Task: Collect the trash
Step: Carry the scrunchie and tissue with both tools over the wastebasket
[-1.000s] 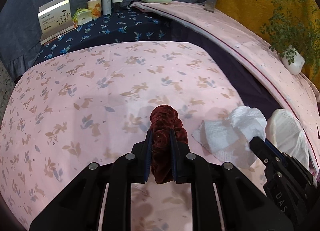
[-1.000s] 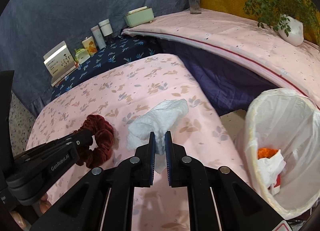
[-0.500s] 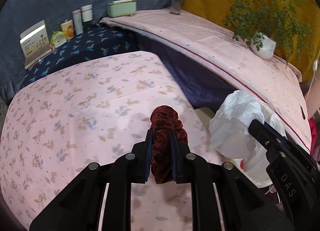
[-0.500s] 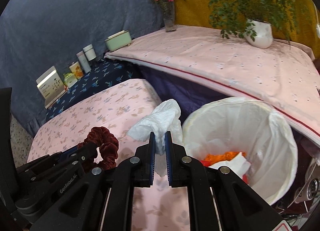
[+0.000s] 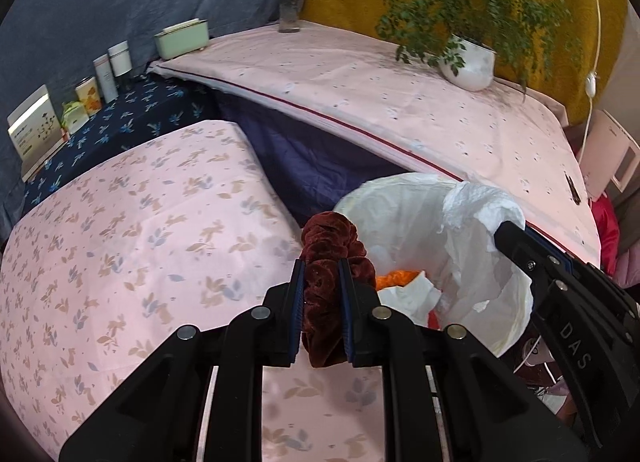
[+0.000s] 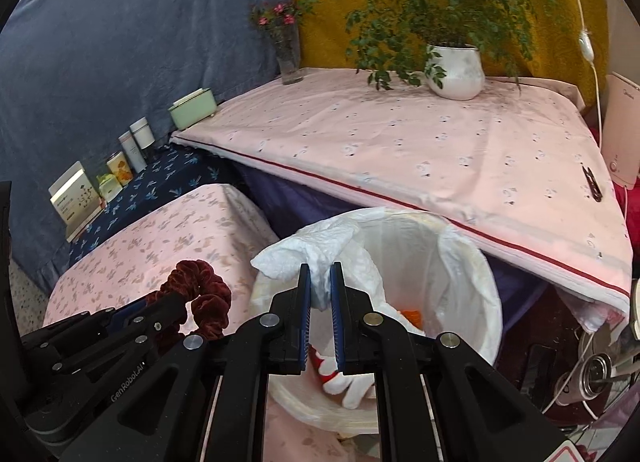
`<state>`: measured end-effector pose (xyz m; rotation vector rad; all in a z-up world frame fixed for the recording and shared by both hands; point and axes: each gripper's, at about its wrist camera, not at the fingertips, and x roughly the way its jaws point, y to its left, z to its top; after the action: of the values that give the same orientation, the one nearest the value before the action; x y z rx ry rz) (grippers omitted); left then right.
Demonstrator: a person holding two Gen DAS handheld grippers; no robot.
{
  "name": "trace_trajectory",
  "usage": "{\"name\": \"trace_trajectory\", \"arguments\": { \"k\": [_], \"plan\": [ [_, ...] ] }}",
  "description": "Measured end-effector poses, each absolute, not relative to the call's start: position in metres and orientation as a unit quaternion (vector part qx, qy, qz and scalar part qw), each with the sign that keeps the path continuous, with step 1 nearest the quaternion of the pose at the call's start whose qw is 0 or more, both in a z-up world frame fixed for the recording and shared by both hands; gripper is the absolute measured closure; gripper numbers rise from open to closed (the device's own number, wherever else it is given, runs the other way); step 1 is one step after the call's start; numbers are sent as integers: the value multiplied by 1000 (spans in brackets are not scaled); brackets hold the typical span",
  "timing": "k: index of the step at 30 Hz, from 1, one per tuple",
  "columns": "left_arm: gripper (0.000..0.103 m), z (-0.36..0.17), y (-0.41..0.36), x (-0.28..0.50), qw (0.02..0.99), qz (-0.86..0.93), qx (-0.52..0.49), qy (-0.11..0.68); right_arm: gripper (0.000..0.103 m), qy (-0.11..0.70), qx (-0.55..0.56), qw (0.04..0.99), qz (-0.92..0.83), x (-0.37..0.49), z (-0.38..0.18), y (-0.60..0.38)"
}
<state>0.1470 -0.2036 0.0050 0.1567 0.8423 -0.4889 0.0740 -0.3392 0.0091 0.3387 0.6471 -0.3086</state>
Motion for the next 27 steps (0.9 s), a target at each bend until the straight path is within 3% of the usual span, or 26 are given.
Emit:
{"name": "trace_trajectory", "arguments": {
  "k": [27],
  "plan": [
    [87,-13,-282,127,862,-270,117,413,94,323,194,909,-179,53,-14,-401]
  ]
}}
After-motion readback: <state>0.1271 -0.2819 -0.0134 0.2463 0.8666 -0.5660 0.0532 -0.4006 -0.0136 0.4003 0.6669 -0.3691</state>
